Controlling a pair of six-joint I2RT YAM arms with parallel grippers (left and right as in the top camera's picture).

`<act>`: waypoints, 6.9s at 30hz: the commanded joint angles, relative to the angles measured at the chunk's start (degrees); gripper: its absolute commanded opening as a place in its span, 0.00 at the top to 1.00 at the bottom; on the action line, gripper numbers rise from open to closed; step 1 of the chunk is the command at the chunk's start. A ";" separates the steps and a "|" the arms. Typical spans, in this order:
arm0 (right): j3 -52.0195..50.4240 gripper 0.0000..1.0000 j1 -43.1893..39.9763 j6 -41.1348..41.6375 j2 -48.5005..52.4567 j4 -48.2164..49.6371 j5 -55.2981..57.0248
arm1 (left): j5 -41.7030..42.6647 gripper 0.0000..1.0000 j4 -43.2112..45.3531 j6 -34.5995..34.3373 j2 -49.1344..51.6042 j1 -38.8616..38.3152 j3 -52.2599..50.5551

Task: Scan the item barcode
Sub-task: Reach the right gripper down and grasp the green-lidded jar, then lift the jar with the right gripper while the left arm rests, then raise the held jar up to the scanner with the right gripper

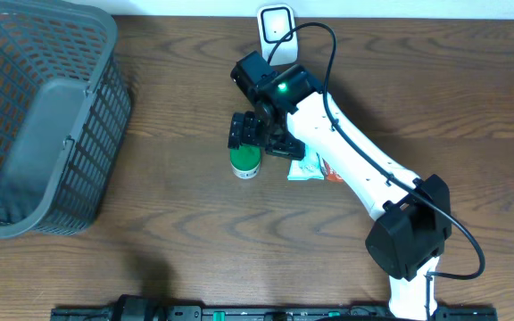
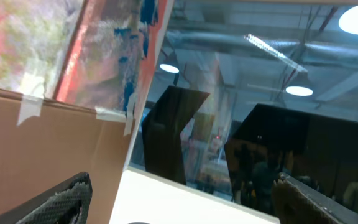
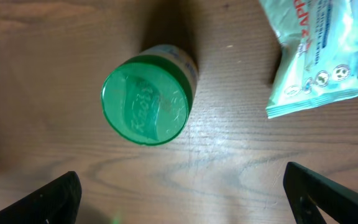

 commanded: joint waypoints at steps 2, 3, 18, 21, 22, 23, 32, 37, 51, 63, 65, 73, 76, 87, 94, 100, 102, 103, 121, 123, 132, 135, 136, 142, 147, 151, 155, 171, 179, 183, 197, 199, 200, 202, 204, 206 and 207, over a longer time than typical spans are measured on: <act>1.70 0.01 0.92 2.45 0.15 0.31 2.75 | -2.23 0.08 -0.87 1.25 0.02 0.26 2.56; 1.70 0.01 0.92 2.45 0.15 0.33 2.86 | -2.60 0.08 -0.87 1.75 -0.17 0.26 2.49; 1.70 0.01 1.07 3.67 4.68 2.69 4.90 | -13.66 0.08 14.49 3.76 -16.55 2.91 -15.34; 1.70 0.01 1.14 3.23 6.05 4.57 2.36 | -13.64 0.08 17.27 6.23 -17.94 3.45 -18.49; 1.73 0.01 1.14 3.26 6.19 5.01 1.73 | -13.64 0.08 17.79 6.75 -18.12 3.56 -19.21; 1.73 0.01 1.18 3.26 6.58 5.73 1.20 | -13.55 0.08 18.69 6.75 -18.38 3.74 -20.55; 1.73 0.01 1.29 3.87 8.11 6.69 0.37 | -13.00 0.08 21.27 7.37 -19.91 3.74 -24.02; 1.73 0.01 2.29 3.02 11.32 8.26 -2.16 | -13.03 0.08 21.27 7.39 -19.91 3.74 -24.15; 1.70 0.20 2.95 2.14 17.53 8.15 -1.77 | -14.93 0.08 21.29 7.37 -19.91 5.35 -24.15; 0.98 0.28 2.95 1.92 17.53 8.07 0.87 | -14.97 0.08 21.22 7.39 -19.91 6.91 -24.15; 0.68 0.27 2.95 1.75 17.53 8.28 1.18 | -14.95 0.08 20.96 7.34 -19.91 7.72 -24.15; -2.45 0.29 3.02 1.73 17.55 10.10 2.91 | -14.91 0.08 20.79 5.62 -19.91 8.20 -24.15; -4.31 0.30 3.02 1.77 17.55 11.76 2.69 | -14.93 0.08 20.79 5.62 -19.91 8.20 -24.15; -4.46 0.36 2.25 -1.81 17.51 11.34 -4.39 | -14.91 0.08 21.70 3.67 -19.71 8.17 -24.44; 0.90 0.40 -0.44 -8.33 17.49 2.38 -10.75 | -15.04 0.08 21.46 1.68 -14.25 7.39 -25.55; 8.79 0.39 -0.87 -15.50 17.49 -8.63 -10.60 | -19.37 0.07 4.57 -11.34 -11.37 6.08 -25.55; 10.54 0.39 -0.81 -15.89 17.49 -10.58 -10.58 | -19.41 0.08 -1.44 -14.84 -11.37 5.44 -25.59; 11.15 0.39 -0.81 -15.89 17.49 -11.30 -10.58 | -19.39 0.08 -3.93 -16.87 -11.37 5.14 -25.66; 15.56 0.42 -0.83 -19.61 17.49 -18.53 -10.58 | -5.18 0.07 -10.95 -36.65 -11.34 1.31 -48.35; 15.98 0.42 -0.83 -21.16 17.49 -19.02 -10.51 | -5.20 0.07 -7.63 -36.22 -11.34 1.31 -51.67; 22.47 0.43 -0.92 -21.20 17.27 -22.27 -5.33 | -5.27 0.07 -4.24 -36.44 -11.34 1.31 -62.88; 26.10 0.46 -0.92 -21.42 17.11 -23.89 -6.32 | -5.27 0.07 -4.26 -36.44 -11.32 1.31 -65.09; 26.49 0.46 -0.92 -21.40 16.76 -23.89 -7.30 | -5.25 0.07 -4.35 -36.41 -11.32 1.31 -65.37; 26.80 0.41 -1.05 -23.80 15.85 -23.89 -16.00 | -5.22 0.07 -4.33 -36.44 -11.32 1.31 -65.68; 26.45 0.41 -1.60 -23.54 15.85 -23.89 -17.57 | -5.20 0.07 -4.57 -36.44 -11.32 1.31 -65.68; 26.40 0.41 -1.62 -21.94 15.85 -23.89 -18.97 | -5.20 0.07 -5.03 -36.41 -11.32 1.31 -65.68; 26.05 0.36 -1.64 -21.86 15.85 -23.91 -19.61 | -5.22 0.07 -6.08 -36.41 -11.32 1.31 -65.68; 26.32 0.44 -7.50 -25.05 12.81 -23.87 -13.86 | -5.22 0.07 -6.08 -36.41 -11.32 1.31 -65.68; 28.13 0.44 -12.39 -25.07 2.80 -22.64 -2.34 | -5.22 0.07 -6.08 -36.41 -11.32 1.31 -65.68; 28.13 0.44 -11.69 -25.07 -3.06 -21.31 5.68 | -5.20 0.07 -6.08 -36.41 -11.32 1.31 -65.68; 27.63 0.57 -6.71 -25.07 -13.77 -3.56 28.72 | -5.22 0.07 -6.08 -36.41 -11.32 1.31 -65.68; 26.73 0.57 -6.75 -25.09 -12.83 -0.61 30.45 | -5.22 0.07 -6.08 -36.41 -11.32 1.31 -65.68; 26.16 0.57 -6.75 -25.09 -12.41 0.98 31.74 | -5.20 0.07 -6.08 -36.41 -11.32 1.31 -65.68; 24.72 0.57 -6.75 -25.42 -11.41 4.61 33.92 | -5.20 0.07 -6.08 -36.41 -11.32 1.31 -65.68; 23.02 0.57 -6.75 -27.12 -10.34 8.76 34.03 | -5.22 0.07 -6.08 -36.41 -11.32 1.31 -65.68; 20.55 0.57 -6.75 -29.51 -9.22 14.05 34.05 | -5.22 0.07 -6.08 -36.41 -11.32 1.31 -65.68; 19.26 0.57 -6.75 -30.95 -8.52 16.85 34.05 | -5.22 0.07 -6.08 -36.41 -11.32 1.31 -65.68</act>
